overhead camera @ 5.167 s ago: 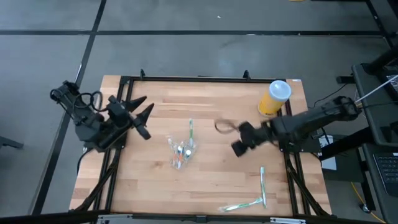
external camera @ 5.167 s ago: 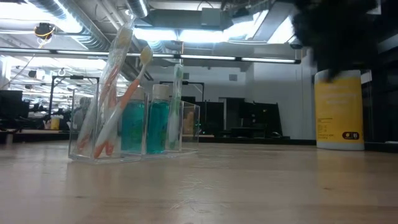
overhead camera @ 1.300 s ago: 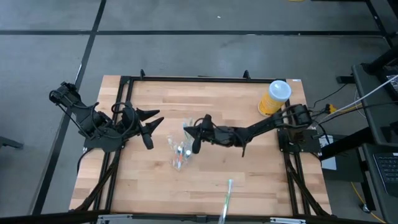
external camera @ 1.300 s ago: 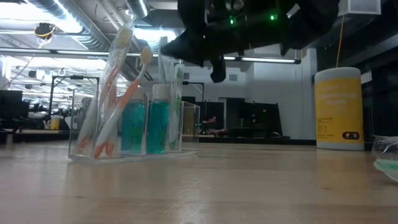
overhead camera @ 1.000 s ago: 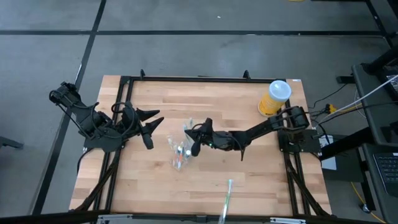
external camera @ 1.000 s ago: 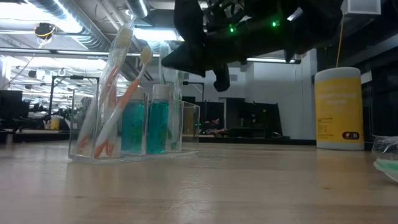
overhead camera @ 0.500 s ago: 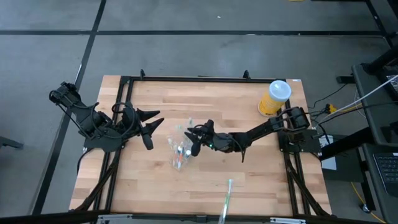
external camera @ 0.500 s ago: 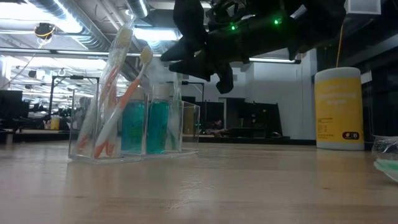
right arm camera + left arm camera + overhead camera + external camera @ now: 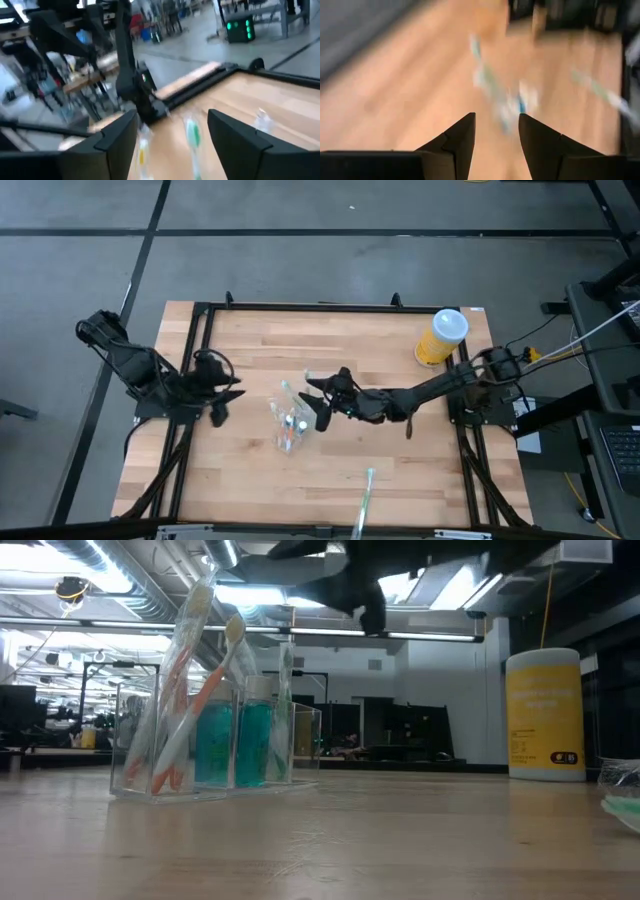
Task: Pick & Place toothbrushing station
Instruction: Put the green toothbrush into the transparent organizer
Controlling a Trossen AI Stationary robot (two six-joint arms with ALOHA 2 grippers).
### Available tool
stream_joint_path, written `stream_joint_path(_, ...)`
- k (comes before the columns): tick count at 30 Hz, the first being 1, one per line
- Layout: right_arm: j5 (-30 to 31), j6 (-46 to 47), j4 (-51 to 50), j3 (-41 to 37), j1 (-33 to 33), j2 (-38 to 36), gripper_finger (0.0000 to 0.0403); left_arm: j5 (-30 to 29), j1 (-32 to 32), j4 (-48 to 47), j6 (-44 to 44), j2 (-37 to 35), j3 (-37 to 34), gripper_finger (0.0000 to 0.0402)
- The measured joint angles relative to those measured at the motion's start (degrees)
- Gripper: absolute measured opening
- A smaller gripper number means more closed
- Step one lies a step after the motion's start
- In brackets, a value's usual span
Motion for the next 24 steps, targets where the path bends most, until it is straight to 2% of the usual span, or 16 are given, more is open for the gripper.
stream_joint_path(2, -1.5, 0.3, -6.1, -0.2, 0.3, -2.9, 0.0244, 7.9, -0.7, -5.6, -3.7, -1.5, 0.0, 0.0148)
stream_joint_path(5, -6.9, 1.8, -16.5, -0.9, 0.7, -7.5, 0.0244, 18.2, -1.2, -12.2, -7.2, -2.3, 0.0, 0.0148)
stream_joint_path(8, -14.5, 4.7, -30.5, -1.1, 1.9, -11.3, 0.0245, 24.0, -2.4, -13.6, -6.1, -2.0, 0.0, 0.0148)
stream_joint_path(12, -18.1, 12.9, -46.3, -1.2, 5.9, -14.5, 0.0245, 22.3, -4.5, -12.9, -3.8, 0.1, 0.0, 0.0148)
stream_joint_path(17, -14.7, 34.4, -62.0, -1.2, 14.2, -16.9, 0.0245, 14.4, -8.5, -12.9, -6.8, 0.5, 0.0, 0.0148)
stream_joint_path(19, -14.7, 45.0, -65.1, -1.2, 17.5, -16.9, 0.0245, 11.7, -9.7, -13.0, -8.1, 0.4, 0.0, 0.0148)
stream_joint_path(24, -20.1, 68.1, -67.0, -1.2, 24.1, -14.1, 0.0236, 8.0, -10.5, -13.7, -9.4, 0.3, 0.0, 0.0148)
